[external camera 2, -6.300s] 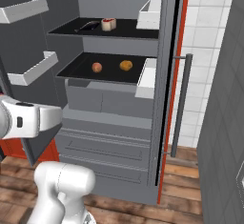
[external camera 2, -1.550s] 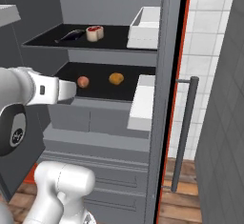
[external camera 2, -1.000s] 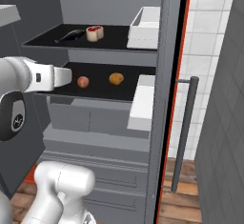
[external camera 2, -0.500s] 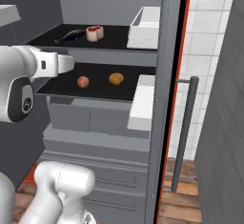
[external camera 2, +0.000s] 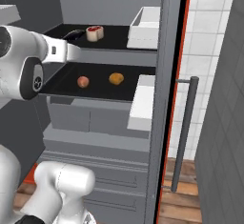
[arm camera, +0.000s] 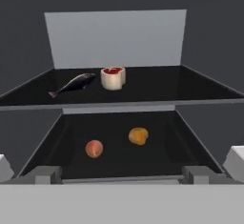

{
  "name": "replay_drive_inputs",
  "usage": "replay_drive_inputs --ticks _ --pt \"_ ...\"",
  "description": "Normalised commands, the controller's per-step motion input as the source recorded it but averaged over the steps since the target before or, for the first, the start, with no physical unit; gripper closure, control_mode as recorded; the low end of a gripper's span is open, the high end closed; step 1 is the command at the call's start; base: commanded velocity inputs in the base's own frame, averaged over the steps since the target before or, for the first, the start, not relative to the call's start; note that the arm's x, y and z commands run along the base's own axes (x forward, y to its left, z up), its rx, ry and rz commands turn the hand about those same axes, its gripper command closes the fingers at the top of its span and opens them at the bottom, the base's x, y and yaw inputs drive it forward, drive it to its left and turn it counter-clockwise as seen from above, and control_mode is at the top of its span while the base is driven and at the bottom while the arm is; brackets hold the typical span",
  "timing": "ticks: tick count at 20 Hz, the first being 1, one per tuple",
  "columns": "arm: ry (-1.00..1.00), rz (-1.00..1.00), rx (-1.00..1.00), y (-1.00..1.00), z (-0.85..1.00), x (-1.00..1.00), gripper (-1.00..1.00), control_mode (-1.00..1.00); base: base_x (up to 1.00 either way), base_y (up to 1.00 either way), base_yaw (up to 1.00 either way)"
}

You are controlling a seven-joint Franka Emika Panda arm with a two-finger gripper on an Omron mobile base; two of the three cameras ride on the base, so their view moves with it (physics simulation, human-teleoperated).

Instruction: Gather the onion and potato from the fridge and place them on a tray on the dining counter. Then gather the steak and fish from the fridge and place them on the other tray.

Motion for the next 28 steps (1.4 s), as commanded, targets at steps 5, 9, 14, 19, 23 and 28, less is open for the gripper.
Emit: replay_drive_inputs --ticks 5,9,14,19,23,28 --pt "0.1 0.0 0.0 0.0 0.0 0.37 -1.0 -1.0 0.0 0.0 0.0" --pt "0.0 0.0 0.0 0.0 0.0 0.32 -1.0 -1.0 0.0 0.0 0.0" --pt "-0.03 0.0 0.0 0.0 -0.08 0.42 -1.0 -1.0 0.0 0.0 0.0" --pt "0.0 0.0 0.0 0.04 0.0 0.38 -1.0 -1.0 0.0 0.0 0.0" --pt "0.03 0.0 0.0 0.11 0.0 0.37 -1.0 -1.0 0.0 0.0 0.0" --pt "0.04 0.0 0.0 0.14 -0.07 0.47 -1.0 -1.0 0.0 0.0 0.0"
